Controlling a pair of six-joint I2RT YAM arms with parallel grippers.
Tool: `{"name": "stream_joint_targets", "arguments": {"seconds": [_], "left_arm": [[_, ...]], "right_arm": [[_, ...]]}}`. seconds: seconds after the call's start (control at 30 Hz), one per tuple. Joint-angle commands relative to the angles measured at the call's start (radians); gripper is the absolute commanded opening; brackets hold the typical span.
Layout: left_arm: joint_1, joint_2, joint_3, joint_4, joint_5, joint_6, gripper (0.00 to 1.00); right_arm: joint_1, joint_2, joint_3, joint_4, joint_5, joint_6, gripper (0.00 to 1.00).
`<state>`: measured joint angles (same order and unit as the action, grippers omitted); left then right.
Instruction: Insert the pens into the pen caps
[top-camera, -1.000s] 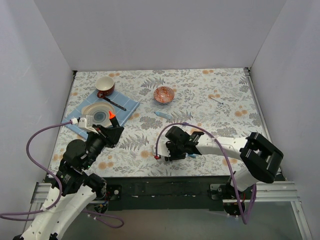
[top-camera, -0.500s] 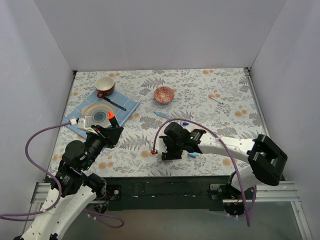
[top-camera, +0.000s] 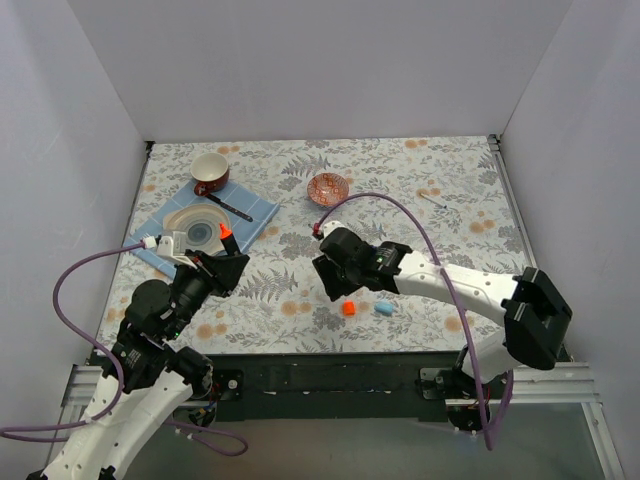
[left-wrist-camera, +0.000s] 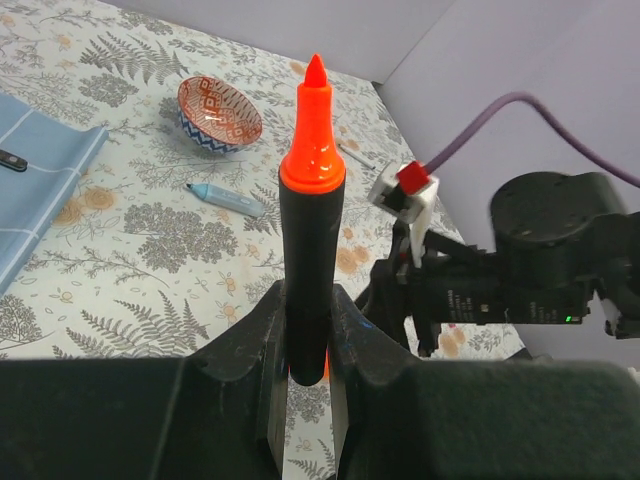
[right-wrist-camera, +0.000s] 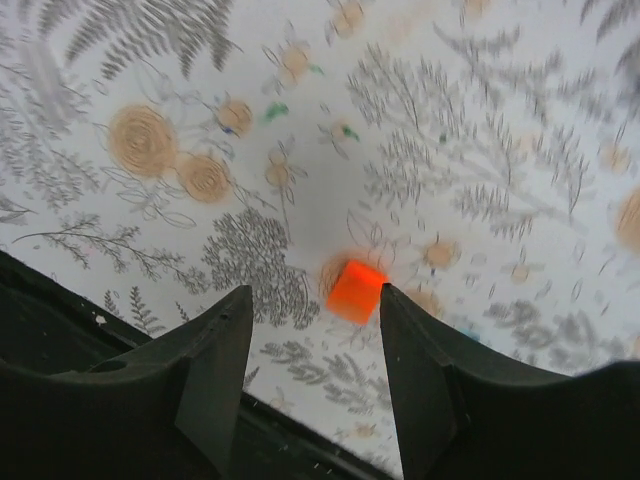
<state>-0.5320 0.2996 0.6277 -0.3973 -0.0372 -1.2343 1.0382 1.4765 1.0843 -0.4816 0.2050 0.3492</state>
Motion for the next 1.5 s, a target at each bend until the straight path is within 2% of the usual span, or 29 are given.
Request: {"name": "stream_joint_targets", "arguments": {"seconds": [0.0, 0.07, 0.23, 0.57, 0.8, 1.0, 1.13, 1.47], "left_arm": [[0.007, -0.001, 0.012, 0.000, 0.032, 0.022, 0.00], [0.007, 0.001, 0.012, 0.003, 0.036, 0.022, 0.00], [0.007, -0.007, 0.012, 0.002, 0.034, 0.024, 0.00], [0.007, -0.004, 0.010, 0.003, 0.036, 0.024, 0.00], [0.006, 0.016, 0.009, 0.003, 0.034, 0.021, 0.00], [0.007, 0.023, 0.009, 0.003, 0.036, 0.019, 0.00], [0.006, 0.026, 0.009, 0.005, 0.036, 0.018, 0.00], [0.007, 0.038, 0.007, 0.006, 0.036, 0.016, 0.00]], "right_arm": [[0.002, 0.057, 0.068, -0.320, 0.115, 0.482, 0.61], [0.000, 0.088, 0.088, -0.370, 0.149, 0.604, 0.61], [0.002, 0.146, 0.086, -0.390, 0.165, 0.691, 0.63], [-0.018, 0.205, 0.055, -0.244, 0.146, 0.629, 0.59], [-0.018, 0.266, 0.049, -0.236, 0.157, 0.608, 0.49], [-0.017, 0.308, 0.043, -0.253, 0.175, 0.596, 0.46], [-0.013, 0.285, -0.007, -0.195, 0.146, 0.587, 0.46], [0.003, 0.298, -0.076, -0.181, 0.080, 0.634, 0.43]]}}
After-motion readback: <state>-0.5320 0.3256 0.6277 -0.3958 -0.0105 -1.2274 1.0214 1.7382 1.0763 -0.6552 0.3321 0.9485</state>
